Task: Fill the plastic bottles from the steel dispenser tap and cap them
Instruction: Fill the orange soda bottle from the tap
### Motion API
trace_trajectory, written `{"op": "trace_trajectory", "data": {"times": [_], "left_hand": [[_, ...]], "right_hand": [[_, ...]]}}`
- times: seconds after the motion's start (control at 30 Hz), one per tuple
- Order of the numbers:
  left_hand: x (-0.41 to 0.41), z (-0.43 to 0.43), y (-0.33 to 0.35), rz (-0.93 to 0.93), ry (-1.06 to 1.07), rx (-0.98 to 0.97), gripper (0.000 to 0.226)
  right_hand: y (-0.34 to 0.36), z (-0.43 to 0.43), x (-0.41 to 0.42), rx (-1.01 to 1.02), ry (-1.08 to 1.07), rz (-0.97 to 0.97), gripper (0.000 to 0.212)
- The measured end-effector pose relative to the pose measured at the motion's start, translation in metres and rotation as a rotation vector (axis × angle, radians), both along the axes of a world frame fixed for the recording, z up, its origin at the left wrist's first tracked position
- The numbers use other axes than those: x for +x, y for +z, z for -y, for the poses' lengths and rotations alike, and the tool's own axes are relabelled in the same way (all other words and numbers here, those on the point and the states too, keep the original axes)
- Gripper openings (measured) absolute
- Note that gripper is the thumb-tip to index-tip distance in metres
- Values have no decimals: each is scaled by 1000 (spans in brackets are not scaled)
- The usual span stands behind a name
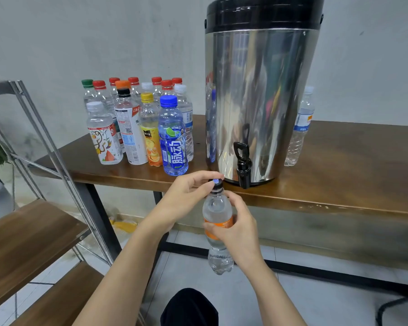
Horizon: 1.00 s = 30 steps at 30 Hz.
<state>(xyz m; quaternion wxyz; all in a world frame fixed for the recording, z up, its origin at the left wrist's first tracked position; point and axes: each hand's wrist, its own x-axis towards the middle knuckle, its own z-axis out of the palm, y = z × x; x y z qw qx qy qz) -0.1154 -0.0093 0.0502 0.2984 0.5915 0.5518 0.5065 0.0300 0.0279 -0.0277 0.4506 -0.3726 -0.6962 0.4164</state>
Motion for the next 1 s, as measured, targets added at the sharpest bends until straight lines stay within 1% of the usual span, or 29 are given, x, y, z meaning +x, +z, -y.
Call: {"op": "trace_trajectory", "data": {"times": [0.13, 0.23, 0.37, 0.5, 0.6, 0.7, 0.87, 0.93, 1.0], "left_hand": [[3, -1, -2, 45, 94, 87, 22], [2, 1, 0, 97, 70, 72, 21], [3, 4, -3, 219, 134, 118, 19], [4, 6, -8, 243, 131, 138, 17], [6, 7, -7, 300, 136, 151, 11], [5, 6, -5, 277, 174, 168, 13], [1, 6, -5, 229, 115, 138, 13], [3, 5, -4, 263, 144, 162, 9], [4, 3, -4, 282, 174, 179, 10]], "right_hand": [[6, 3, -3, 26, 13, 12, 74], [7, 3, -4, 27, 10, -3, 75], [10, 6, -6, 29, 17, -15, 75], [12, 7, -9, 33, 20, -17, 76], [13, 7, -11, 43, 22, -16, 76], [14, 8, -11, 41, 27, -10, 75], [14, 7, -11, 37, 23, -12, 76], [14, 7, -11, 47, 29, -5, 75], [14, 7, -11, 57, 19, -4, 74]]}}
